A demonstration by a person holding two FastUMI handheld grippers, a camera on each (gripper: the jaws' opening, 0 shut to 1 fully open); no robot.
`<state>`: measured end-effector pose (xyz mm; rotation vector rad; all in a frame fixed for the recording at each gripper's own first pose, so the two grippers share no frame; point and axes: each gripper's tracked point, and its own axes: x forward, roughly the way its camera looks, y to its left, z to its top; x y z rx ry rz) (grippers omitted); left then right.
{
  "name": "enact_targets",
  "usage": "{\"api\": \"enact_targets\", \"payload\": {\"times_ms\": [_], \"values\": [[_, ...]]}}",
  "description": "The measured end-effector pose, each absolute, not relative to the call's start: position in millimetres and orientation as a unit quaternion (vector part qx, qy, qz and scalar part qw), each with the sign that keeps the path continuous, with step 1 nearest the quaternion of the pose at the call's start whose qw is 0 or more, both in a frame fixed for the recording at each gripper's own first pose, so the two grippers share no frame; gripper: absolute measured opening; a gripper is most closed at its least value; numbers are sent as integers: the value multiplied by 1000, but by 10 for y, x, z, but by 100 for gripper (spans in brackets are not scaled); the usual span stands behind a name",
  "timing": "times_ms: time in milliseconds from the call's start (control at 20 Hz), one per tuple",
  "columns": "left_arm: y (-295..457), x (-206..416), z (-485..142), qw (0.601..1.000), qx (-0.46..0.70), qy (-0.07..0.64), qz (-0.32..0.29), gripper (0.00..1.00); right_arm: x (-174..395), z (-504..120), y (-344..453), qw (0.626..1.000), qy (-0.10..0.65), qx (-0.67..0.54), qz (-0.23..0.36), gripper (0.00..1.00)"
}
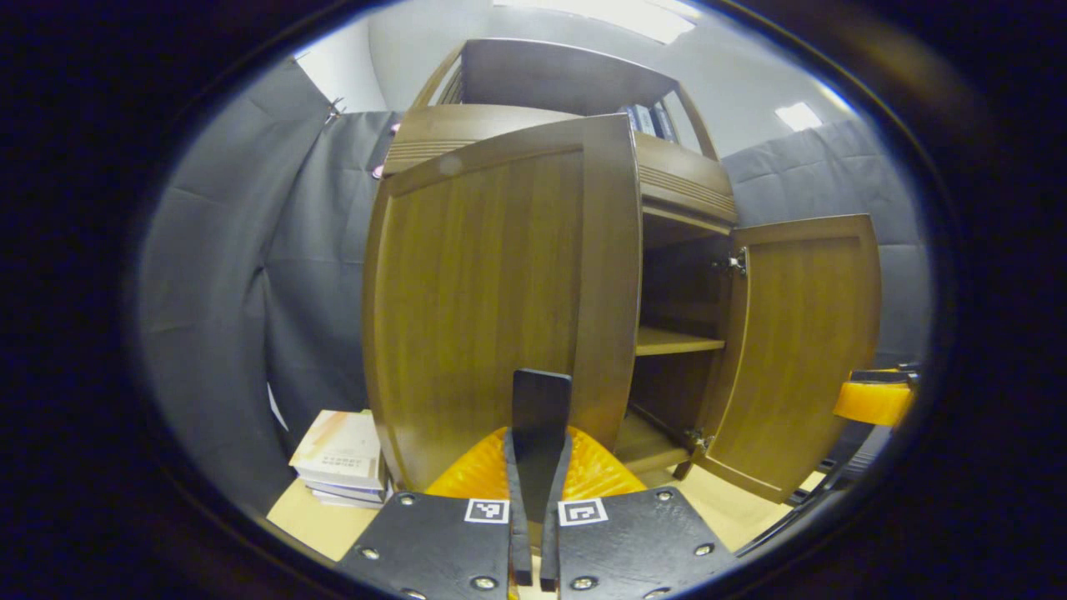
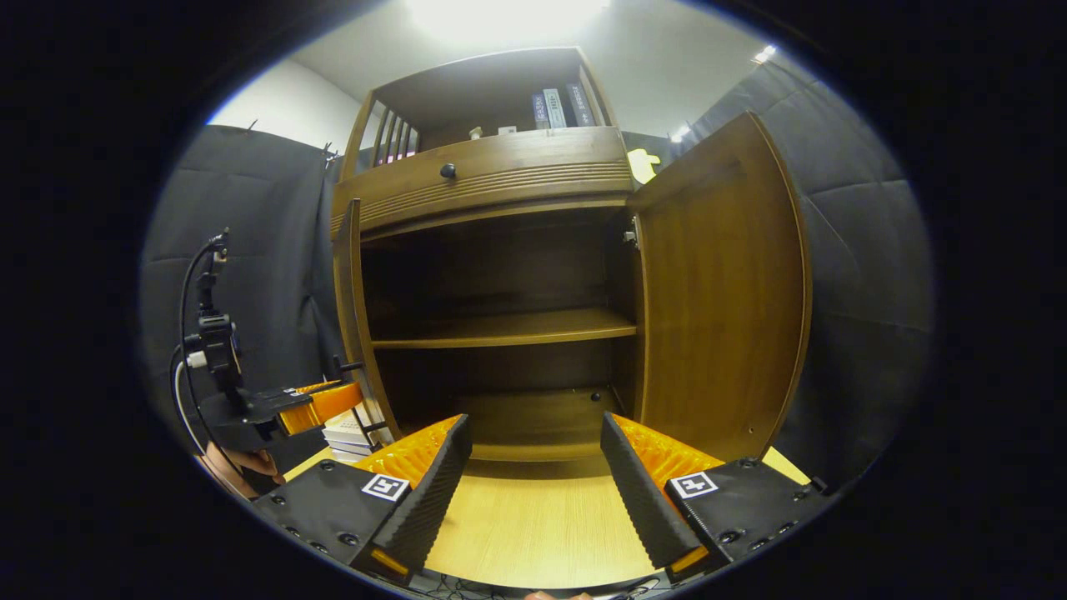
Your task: Open the right door of the double-door shoe cabinet with the right hand, and open the left door with the left hand.
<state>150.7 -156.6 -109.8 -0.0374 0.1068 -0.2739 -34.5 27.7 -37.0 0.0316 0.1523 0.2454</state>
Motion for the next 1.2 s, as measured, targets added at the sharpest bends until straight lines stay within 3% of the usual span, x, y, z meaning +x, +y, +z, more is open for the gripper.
{"api": "enact_targets", "payload": {"times_ms": [600, 700, 750, 800, 1200], "values": [[-861, 1092, -1042, 995, -25, 56, -76, 5, -331, -386, 381, 986, 78, 21, 144, 98], [-700, 1030, -1000, 995, -39, 47, -79, 5, -330, -370, 411, 985, 79, 32, 148, 98], [-609, 1010, -960, 995, -43, 39, -85, 5, -327, -363, 421, 985, 78, 34, 150, 93], [-539, 978, -989, 994, -44, 40, -91, 5, -327, -362, 429, 985, 77, 33, 152, 98], [27, 932, -987, 990, -65, 28, -126, 5, -230, -244, 391, 987, 66, 15, 143, 98]]}}
